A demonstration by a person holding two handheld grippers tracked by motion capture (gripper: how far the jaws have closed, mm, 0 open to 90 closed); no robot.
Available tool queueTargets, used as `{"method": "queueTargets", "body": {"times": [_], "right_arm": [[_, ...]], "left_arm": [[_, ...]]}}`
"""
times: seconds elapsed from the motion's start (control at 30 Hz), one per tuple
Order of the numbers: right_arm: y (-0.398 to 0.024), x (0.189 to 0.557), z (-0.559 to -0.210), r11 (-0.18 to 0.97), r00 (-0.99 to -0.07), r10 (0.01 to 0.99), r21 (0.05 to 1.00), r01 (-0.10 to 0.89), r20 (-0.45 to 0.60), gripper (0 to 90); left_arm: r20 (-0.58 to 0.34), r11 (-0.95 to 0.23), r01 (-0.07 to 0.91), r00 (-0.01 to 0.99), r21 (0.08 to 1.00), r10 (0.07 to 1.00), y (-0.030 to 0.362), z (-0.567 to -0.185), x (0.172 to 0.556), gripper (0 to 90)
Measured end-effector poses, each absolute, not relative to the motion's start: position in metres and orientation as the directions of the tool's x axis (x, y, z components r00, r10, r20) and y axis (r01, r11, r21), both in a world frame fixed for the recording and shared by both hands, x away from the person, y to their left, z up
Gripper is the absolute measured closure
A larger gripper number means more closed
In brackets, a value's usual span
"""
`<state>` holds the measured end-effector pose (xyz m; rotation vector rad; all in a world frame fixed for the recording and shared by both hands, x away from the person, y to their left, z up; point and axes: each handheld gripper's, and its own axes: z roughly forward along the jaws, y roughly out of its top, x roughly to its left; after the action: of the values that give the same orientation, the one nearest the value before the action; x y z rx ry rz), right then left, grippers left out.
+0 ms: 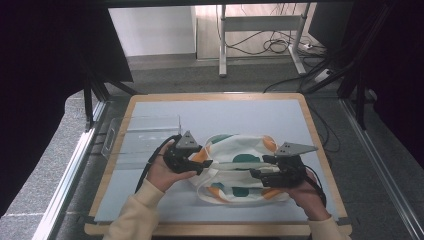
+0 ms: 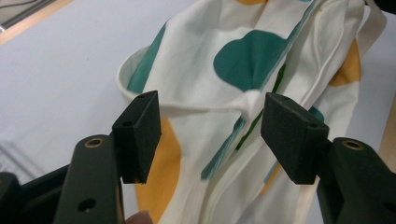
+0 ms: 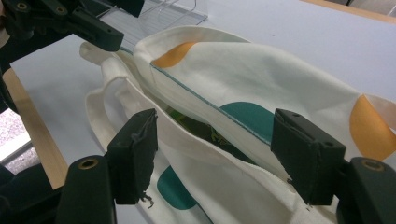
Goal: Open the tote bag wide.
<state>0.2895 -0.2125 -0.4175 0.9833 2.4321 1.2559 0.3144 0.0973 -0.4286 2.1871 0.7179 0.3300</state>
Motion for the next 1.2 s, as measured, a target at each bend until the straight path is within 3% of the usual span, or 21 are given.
{"method": "queueTargets", "body": {"times": [0.67,0.87,1.2], "right_arm": [[-0.211,0.292,-0.422,0.41,-0.746,0.656,0.778,0.476,0.111,31.7],[-0.211,0.293,-0.424,0.41,-0.74,0.662,0.772,0.485,0.114,31.8],[-0.209,0.291,-0.422,0.44,-0.765,0.635,0.765,0.47,0.105,35.8]], "left_arm": [[0.01,-0.665,0.327,0.893,0.671,0.45,0.06,-0.449,0.337,49.1],[-0.036,-0.691,0.331,0.914,0.643,0.404,0.054,-0.452,0.34,76.1],[-0.058,-0.678,0.354,0.907,0.644,0.418,0.056,-0.45,0.342,82.3]]}}
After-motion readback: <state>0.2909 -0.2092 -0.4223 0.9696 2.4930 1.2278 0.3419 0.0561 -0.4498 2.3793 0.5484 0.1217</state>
